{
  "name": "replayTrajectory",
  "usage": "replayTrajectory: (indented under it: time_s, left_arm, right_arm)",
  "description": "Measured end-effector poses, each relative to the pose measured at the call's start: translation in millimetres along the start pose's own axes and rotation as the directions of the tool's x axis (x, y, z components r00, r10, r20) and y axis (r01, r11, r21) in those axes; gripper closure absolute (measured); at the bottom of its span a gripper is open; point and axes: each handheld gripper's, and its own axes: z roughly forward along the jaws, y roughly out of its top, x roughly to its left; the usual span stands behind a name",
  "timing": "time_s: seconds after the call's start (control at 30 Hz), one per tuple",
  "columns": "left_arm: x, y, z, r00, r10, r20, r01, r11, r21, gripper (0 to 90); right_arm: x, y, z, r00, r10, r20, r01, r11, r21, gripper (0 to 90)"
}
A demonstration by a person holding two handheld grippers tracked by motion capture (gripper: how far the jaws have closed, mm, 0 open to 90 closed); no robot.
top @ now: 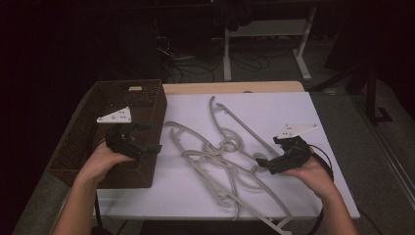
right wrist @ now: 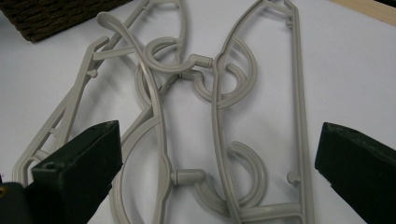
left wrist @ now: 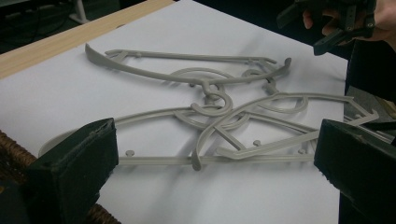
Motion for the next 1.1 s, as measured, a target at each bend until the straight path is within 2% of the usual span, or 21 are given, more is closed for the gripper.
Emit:
replayTrajectory:
  time_s: [0.37, 0.57, 0.67, 0.73, 0.8, 0.9, 0.97, 1.1]
  left_arm:
    - [-8.4, 8.2, 20.7, 0.9992, -0.002, 0.039, 0.002, 0.9999, 0.011, 0.0]
    - [-15.6, 17.5, 30.4, 0.9982, -0.019, 0.056, 0.021, 0.9995, -0.025, 0.0]
    - [-21.1, 21.2, 34.9, 0.9980, -0.020, 0.061, 0.022, 0.9989, -0.042, 0.0]
    - [-24.2, 23.2, 37.7, 0.9979, -0.019, 0.062, 0.022, 0.9986, -0.048, 0.0]
    - [-30.0, 24.1, 41.8, 0.9985, -0.010, 0.054, 0.013, 0.9990, -0.043, 0.0]
    - [-34.5, 24.0, 48.5, 0.9976, -0.010, 0.068, 0.013, 0.9993, -0.036, 0.0]
    - [-37.2, 22.8, 53.6, 0.9981, -0.008, 0.061, 0.010, 0.9994, -0.032, 0.0]
    - [-40.6, 20.0, 61.7, 0.9972, -0.015, 0.073, 0.017, 0.9995, -0.025, 0.0]
  right_arm:
    - [0.9, 2.3, 6.3, 0.9997, -0.022, -0.005, 0.022, 1.000, 0.019, 1.0]
    - [-1.4, 4.9, 10.9, 0.9993, -0.027, -0.027, 0.028, 0.999, 0.026, 1.0]
    - [-1.9, 7.0, 11.5, 0.9995, -0.018, -0.025, 0.018, 1.000, 0.004, 5.0]
    - [-1.0, 7.5, 15.3, 0.9992, -0.030, -0.028, 0.031, 0.999, 0.029, 5.1]
    - [-1.0, 9.0, 18.3, 0.9993, -0.031, -0.022, 0.031, 0.999, 0.026, 7.0]
    - [-0.7, 9.4, 23.4, 0.9989, -0.044, -0.018, 0.045, 0.998, 0.052, 8.0]
    - [-0.4, 10.4, 25.2, 0.9991, -0.039, -0.014, 0.039, 0.998, 0.045, 10.8]
    - [1.7, 12.5, 32.6, 0.9981, -0.055, -0.029, 0.057, 0.996, 0.066, 13.4]
